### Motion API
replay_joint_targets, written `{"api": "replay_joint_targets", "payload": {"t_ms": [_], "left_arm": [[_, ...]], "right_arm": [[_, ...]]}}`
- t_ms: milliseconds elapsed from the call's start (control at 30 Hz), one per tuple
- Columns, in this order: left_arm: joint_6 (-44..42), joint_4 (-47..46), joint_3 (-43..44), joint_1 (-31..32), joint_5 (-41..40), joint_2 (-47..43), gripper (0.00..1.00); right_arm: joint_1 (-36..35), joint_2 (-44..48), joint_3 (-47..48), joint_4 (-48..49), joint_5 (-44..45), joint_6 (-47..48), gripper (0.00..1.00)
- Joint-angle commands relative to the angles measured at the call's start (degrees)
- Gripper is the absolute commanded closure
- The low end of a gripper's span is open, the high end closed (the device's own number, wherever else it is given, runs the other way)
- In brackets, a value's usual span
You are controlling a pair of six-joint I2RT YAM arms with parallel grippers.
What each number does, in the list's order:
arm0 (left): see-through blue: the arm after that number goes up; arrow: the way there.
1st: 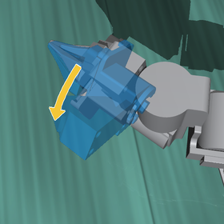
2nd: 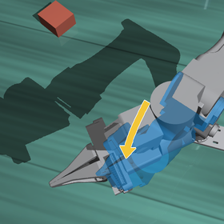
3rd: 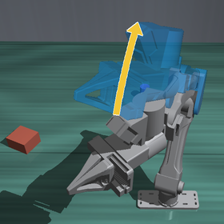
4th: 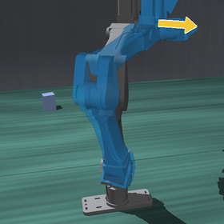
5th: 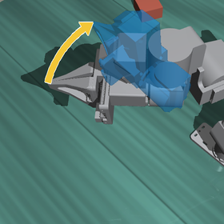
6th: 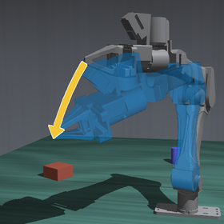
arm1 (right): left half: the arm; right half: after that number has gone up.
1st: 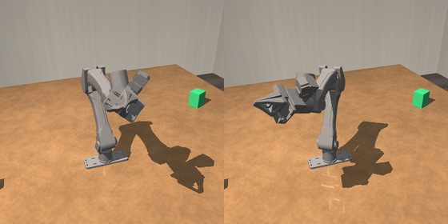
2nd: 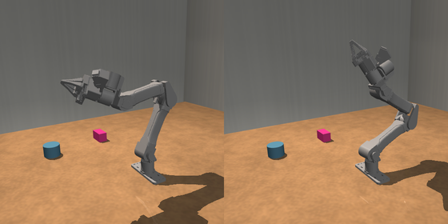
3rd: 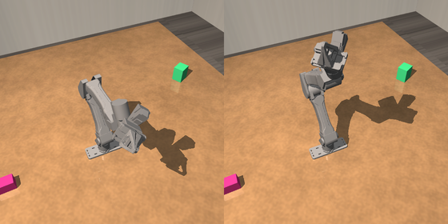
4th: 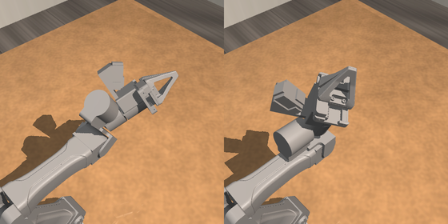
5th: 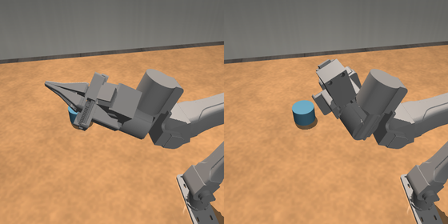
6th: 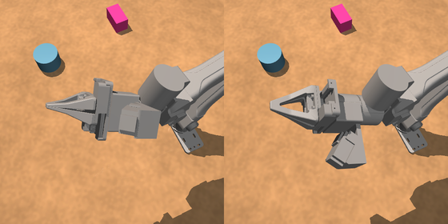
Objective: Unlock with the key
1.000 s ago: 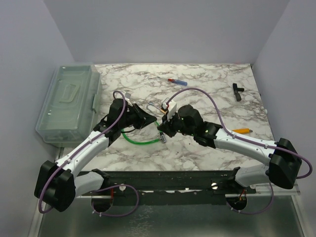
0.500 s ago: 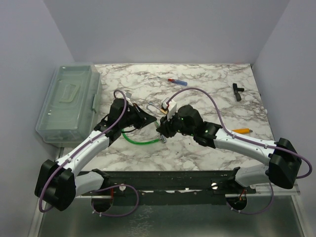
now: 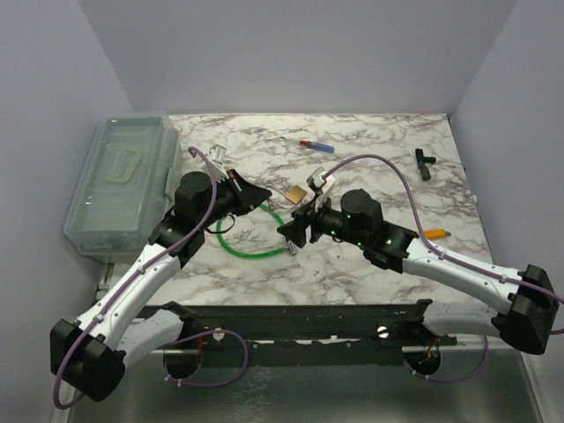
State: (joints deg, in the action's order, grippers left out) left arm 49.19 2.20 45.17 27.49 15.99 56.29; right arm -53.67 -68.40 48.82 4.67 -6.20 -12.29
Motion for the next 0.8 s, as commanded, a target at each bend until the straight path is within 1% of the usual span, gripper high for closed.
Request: {"api": "replay_joint_targets", "payload": {"t_ms": [0,100,200,333,400,533,600,767], "left_arm": [[-10.25,-1.15,2.65,0.03,-1.50,-2.55,1.00],[-14.83,-1.10,3.70,0.02,-1.97,-3.34,1.00],[-20.59,0.21,6.10,0.02,-1.00,-3.30,1.00],[-24.11,-0.10,7.79,0.02,1.64,-4.54,1.00],[-24.22,-1.82,7.17,0.01,3.59,-5.51,1.00],[-23.63,-7.28,6.12,0.03,8.40,-6.18,1.00],[-23.38,-9.56,5.82,0.02,11.08,-6.41,1.00],[-22.40,-14.68,4.93,0.02,16.99,-6.82,1.00]], "right_arm": [[-0.34,3.14,-1.65,4.39,1.19,-5.13,0.33],[-0.21,4.60,-2.17,5.69,4.40,-7.93,0.33],[-0.05,6.12,-3.29,9.10,2.16,-9.52,0.34],[1.19,8.58,-5.94,14.89,0.94,-12.98,0.34],[2.37,9.56,-7.04,18.19,-1.24,-14.16,0.35],[6.12,10.08,-8.53,25.06,-10.07,-16.51,0.35],[7.26,10.22,-9.01,28.65,-13.21,-17.52,0.37],[8.20,10.00,-8.75,34.78,-17.12,-17.92,0.41]]}}
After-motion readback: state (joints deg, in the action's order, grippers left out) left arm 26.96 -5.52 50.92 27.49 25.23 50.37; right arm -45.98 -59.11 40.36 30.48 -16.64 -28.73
